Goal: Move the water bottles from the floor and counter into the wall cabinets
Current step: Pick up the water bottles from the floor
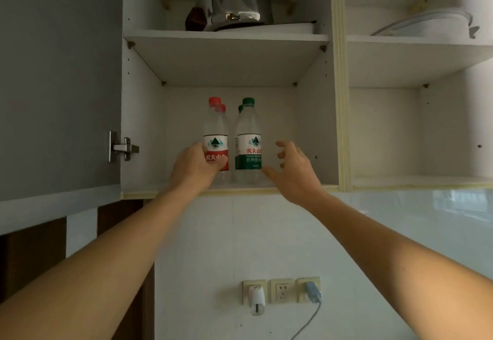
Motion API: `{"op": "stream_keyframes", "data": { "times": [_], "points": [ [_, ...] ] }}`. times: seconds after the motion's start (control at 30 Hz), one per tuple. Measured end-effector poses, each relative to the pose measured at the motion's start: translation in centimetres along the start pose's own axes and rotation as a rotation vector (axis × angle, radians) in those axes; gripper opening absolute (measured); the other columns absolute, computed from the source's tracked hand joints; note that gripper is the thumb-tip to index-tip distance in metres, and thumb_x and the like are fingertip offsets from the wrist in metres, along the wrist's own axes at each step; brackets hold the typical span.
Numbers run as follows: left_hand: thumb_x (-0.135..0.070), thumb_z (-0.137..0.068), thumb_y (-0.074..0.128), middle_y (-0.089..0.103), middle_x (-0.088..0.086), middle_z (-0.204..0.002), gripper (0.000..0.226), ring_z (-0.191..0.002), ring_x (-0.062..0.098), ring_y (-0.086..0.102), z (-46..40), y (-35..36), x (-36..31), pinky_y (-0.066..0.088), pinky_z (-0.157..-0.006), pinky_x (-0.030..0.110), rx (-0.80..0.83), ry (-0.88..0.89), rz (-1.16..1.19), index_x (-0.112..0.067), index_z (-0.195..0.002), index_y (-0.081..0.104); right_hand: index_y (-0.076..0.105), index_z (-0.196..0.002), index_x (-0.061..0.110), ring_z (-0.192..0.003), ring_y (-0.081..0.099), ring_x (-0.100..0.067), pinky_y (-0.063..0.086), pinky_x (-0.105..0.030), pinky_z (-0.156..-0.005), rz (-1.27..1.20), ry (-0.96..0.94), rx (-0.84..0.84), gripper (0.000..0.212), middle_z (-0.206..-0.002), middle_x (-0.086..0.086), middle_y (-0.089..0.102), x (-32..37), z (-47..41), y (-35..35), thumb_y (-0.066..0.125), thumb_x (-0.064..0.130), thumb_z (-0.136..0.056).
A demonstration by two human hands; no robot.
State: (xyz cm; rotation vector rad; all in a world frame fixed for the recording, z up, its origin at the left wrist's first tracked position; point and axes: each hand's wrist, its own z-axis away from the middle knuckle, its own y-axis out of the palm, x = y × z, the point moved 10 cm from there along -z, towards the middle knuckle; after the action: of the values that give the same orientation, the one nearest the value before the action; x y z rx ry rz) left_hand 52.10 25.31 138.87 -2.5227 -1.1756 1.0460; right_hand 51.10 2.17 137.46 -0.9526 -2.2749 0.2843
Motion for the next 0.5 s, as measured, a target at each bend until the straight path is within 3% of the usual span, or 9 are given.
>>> {"op": "stream_keyframes", "data": {
  "times": [0.13,0.27,0.37,0.5],
  "points": [
    [-0.046,-0.097,0.060,0.069,0.003,-0.106,0.038,-0.096,0.022,0.066,4.1,-1.9,-3.4,0.055,-0.089,0.043,-0.041,0.039,0.095,-0.013,-0.116,0.063,0.048,-0.138,0.021,-0.108,0.056,-0.013,0.049,-0.030,-0.093,-0.019,-0.057,-0.036,0.047,-0.122,0.002,0.058,0.4,4.0,-3.1,0.065,0.035,-0.096],
    [-0.041,-0.102,0.055,0.073,0.006,-0.089,0.033,-0.076,0.019,0.070,8.8,-1.9,-5.4,0.059,-0.076,0.037,0.015,0.026,0.236,-0.010,-0.107,0.065,0.058,-0.123,0.023,-0.095,0.059,-0.002,0.041,-0.014,-0.074,-0.103,-0.026,-0.052,0.030,-0.099,0.013,0.063,-0.3,9.2,-5.3,0.059,0.039,-0.097],
    [-0.039,-0.104,0.051,0.071,0.005,-0.079,0.035,-0.060,0.013,0.066,12.1,-1.3,-6.3,0.056,-0.057,0.026,0.083,-0.001,0.291,-0.007,-0.104,0.063,0.064,-0.101,0.024,-0.084,0.061,-0.004,0.044,-0.018,-0.068,-0.117,0.029,-0.045,0.017,-0.086,0.010,0.067,-1.5,13.6,-6.7,0.055,0.038,-0.099],
    [-0.039,-0.105,0.049,0.073,0.006,-0.076,0.036,-0.057,0.011,0.064,16.8,0.3,-6.7,0.052,-0.051,0.023,0.135,-0.022,0.337,-0.008,-0.097,0.066,0.065,-0.086,0.013,-0.075,0.061,-0.013,0.043,-0.020,-0.061,-0.124,0.114,-0.024,0.026,-0.081,-0.002,0.069,-3.7,19.1,-8.6,0.053,0.032,-0.100]
  ]
}}
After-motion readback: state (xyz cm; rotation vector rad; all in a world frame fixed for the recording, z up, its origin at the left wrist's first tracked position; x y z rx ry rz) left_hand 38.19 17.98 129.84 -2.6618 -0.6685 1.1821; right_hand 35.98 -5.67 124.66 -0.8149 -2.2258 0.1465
